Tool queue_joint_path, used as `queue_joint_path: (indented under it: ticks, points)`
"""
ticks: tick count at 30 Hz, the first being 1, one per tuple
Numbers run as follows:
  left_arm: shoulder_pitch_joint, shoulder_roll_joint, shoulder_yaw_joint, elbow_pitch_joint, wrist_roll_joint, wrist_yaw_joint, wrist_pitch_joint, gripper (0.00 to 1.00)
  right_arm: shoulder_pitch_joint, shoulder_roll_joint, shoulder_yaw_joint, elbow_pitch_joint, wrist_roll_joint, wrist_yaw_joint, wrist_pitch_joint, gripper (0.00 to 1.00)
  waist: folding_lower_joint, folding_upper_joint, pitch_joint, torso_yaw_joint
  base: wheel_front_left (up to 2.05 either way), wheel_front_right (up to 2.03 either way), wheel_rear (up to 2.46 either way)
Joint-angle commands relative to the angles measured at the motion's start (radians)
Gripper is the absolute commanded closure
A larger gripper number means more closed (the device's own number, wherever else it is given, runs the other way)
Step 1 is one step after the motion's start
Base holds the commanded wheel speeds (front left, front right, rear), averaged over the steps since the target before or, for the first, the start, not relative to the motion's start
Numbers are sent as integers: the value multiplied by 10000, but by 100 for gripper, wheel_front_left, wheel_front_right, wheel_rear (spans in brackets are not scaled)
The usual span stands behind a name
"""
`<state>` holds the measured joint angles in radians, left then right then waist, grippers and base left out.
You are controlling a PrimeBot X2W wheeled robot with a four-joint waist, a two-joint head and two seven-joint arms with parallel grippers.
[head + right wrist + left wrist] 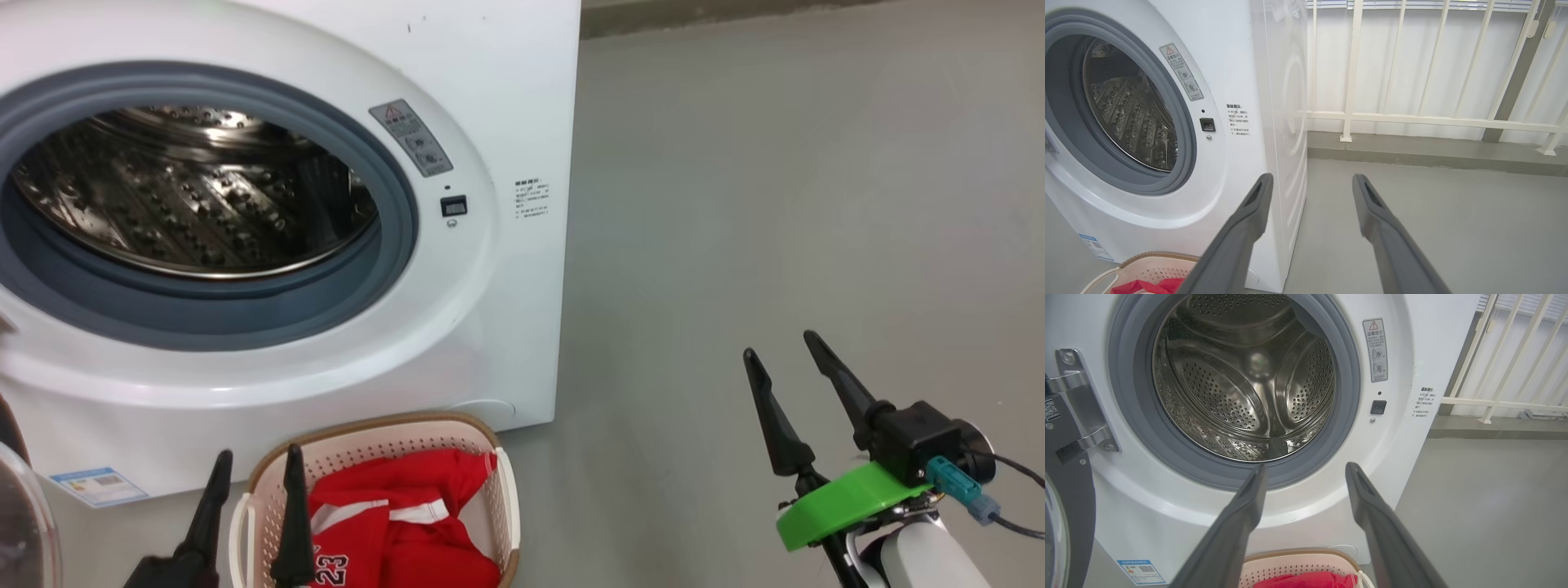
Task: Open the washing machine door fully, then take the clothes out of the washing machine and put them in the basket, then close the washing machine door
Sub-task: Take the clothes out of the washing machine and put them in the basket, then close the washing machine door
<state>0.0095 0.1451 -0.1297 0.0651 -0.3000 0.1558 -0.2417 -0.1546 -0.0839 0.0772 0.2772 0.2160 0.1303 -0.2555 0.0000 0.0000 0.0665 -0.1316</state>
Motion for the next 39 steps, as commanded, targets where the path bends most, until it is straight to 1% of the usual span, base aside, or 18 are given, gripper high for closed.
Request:
queue_joint_path:
  ticks: [1,8,18,28,34,39]
  points:
    - [85,186,433,-393,-7,113,16,0,59,33,142,-277,-153,4,-63,0,0,0,-306,5,0,0,0]
    - [788,253,679,-581,-180,337,111,0,385,92,108,-299,-224,4,-63,0,0,0,-658,-34,0,0,0]
    - [1167,291,768,-611,-370,359,77,0,587,84,49,-375,-285,4,-63,0,0,0,-941,-32,0,0,0]
    - [1240,341,726,-723,-390,421,84,0,654,100,67,-373,-287,4,-63,0,0,0,-990,58,-2,2,0]
    - [1270,413,703,-819,-297,555,150,0,659,124,113,-361,-243,4,-63,0,0,0,-981,68,-63,63,0]
    - [1298,448,664,-896,-283,609,223,0,667,129,98,-335,-231,4,-63,0,0,0,-964,48,-138,138,0]
